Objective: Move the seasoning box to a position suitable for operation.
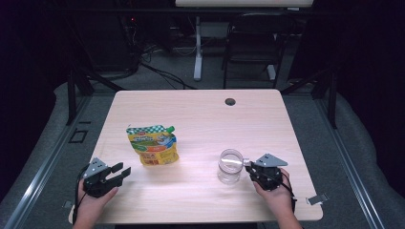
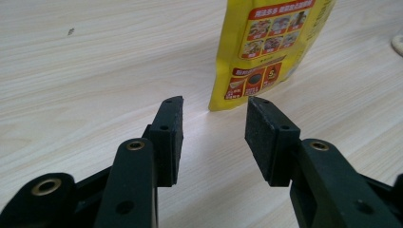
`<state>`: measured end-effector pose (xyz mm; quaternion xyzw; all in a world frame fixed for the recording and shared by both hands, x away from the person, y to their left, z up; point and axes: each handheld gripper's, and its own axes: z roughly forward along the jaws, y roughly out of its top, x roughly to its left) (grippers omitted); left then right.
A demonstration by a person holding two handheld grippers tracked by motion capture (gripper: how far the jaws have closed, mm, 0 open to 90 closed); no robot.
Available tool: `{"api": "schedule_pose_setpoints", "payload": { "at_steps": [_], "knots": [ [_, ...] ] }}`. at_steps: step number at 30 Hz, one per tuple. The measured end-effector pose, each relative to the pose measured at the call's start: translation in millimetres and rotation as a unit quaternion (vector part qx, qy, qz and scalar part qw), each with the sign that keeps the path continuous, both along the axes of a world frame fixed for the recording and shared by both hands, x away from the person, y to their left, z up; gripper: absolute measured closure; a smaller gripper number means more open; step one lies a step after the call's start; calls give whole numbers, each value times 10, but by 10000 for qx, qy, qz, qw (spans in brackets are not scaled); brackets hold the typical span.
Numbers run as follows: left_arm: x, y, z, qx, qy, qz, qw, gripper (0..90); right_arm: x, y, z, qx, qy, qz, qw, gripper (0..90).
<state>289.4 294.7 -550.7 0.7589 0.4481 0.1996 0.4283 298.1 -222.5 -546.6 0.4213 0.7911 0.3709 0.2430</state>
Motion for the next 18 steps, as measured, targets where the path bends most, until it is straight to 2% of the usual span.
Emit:
{"api": "schedule_pose_setpoints", "payload": {
  "at_steps": [4, 11, 14, 15, 17, 18],
  "knots": [
    [5, -55, 9, 14, -40, -76, 10000, 576, -55, 173, 32, -29, 0, 150, 9999, 774],
    [-22, -153, 29, 30, -34, -267, 9996, 577, -135, 511, 39, -100, 6, 656, 9978, 771],
    [-30, -191, 23, 18, -84, -287, 9996, 576, -146, 571, 28, -110, 47, 788, 9968, 769],
    [-37, -210, 25, 64, -72, -326, 9994, 576, -155, 634, 15, -57, 103, 924, 9957, 768],
    [-38, -215, 25, 69, -95, -353, 9993, 576, -157, 654, 14, -76, 96, 985, 9951, 769],
    [-45, -227, 28, 46, -101, -361, 9993, 577, -160, 683, 3, -99, 1, 1057, 9943, 768]
  ]
}}
